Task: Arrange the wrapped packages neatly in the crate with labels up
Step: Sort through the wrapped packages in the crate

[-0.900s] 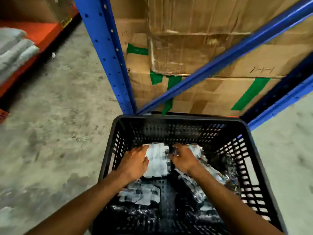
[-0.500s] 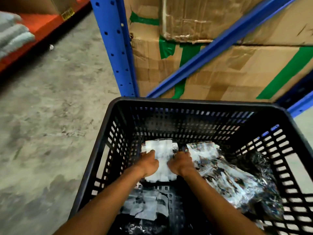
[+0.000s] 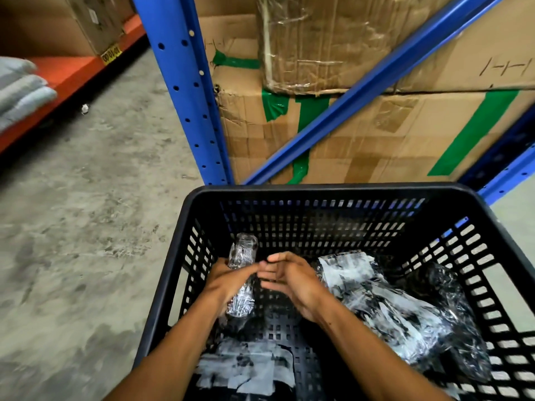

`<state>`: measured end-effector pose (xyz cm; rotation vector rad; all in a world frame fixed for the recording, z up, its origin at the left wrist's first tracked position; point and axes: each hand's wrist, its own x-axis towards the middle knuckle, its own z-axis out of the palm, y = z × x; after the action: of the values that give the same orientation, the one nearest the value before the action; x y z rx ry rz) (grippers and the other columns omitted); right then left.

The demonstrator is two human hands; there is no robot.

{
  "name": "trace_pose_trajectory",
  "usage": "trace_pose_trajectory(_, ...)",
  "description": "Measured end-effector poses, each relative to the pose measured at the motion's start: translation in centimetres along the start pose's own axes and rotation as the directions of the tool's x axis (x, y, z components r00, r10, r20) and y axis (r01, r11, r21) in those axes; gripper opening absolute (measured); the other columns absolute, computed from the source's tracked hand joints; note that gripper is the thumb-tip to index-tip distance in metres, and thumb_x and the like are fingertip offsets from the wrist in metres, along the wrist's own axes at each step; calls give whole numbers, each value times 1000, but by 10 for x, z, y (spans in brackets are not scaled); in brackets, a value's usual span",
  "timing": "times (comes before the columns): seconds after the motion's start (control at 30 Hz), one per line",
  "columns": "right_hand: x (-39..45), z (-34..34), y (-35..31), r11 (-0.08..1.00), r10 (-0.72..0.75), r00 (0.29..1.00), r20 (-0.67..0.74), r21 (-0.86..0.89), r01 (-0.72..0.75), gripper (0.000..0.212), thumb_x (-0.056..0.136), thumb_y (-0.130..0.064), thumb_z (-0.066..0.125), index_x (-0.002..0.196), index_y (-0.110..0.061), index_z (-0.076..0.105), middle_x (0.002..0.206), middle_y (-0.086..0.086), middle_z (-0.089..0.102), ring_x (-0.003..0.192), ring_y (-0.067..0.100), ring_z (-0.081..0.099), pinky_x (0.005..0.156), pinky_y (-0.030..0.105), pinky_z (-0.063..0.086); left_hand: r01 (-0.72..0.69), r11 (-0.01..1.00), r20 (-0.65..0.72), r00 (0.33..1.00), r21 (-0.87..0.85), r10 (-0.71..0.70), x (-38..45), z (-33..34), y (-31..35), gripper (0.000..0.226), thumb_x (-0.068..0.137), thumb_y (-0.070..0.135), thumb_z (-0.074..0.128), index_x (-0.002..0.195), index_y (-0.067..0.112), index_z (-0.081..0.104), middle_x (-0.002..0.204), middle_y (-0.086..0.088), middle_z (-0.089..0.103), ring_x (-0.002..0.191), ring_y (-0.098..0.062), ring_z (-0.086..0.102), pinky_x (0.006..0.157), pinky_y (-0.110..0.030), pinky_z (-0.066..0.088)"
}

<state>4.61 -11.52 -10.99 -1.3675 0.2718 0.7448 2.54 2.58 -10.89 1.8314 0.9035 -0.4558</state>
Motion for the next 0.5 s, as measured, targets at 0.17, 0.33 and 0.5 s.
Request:
trace_pose_trajectory(0.17, 6, -15, 17, 961, 70, 987, -145, -256, -106, 25, 100, -11, 40, 119, -5, 56, 95, 8, 65, 88, 22, 62, 89, 39, 53, -88, 970, -24, 996, -227, 85, -6, -4, 7, 33, 73, 31, 68, 98, 10, 70, 92, -16, 75, 79, -28, 71, 78, -42, 58)
trace_pose_trajectory(0.33, 4, -24, 22, 899, 215, 970, -112, -366, -241, 38, 94, -32, 56, 126, -13, 48, 126, -1, 57, 111, 16, 54, 102, 29, 40, -69, 982, -9, 998, -178, 68, 5, 12, -2, 18, 84, 30, 60, 90, 15, 68, 89, -5, 72, 76, -15, 62, 65, -28, 47)
trace_pose_trajectory(0.5, 17, -21, 27, 814, 171, 968, -183, -527, -244, 42, 89, -17, 63, 128, -6, 49, 132, 6, 57, 118, 24, 56, 97, 32, 47, -108, 973, -194, 970, 203, 148, 25, 23, -14, 37, 90, 30, 54, 109, -2, 60, 107, -21, 67, 94, -33, 62, 74, -31, 46)
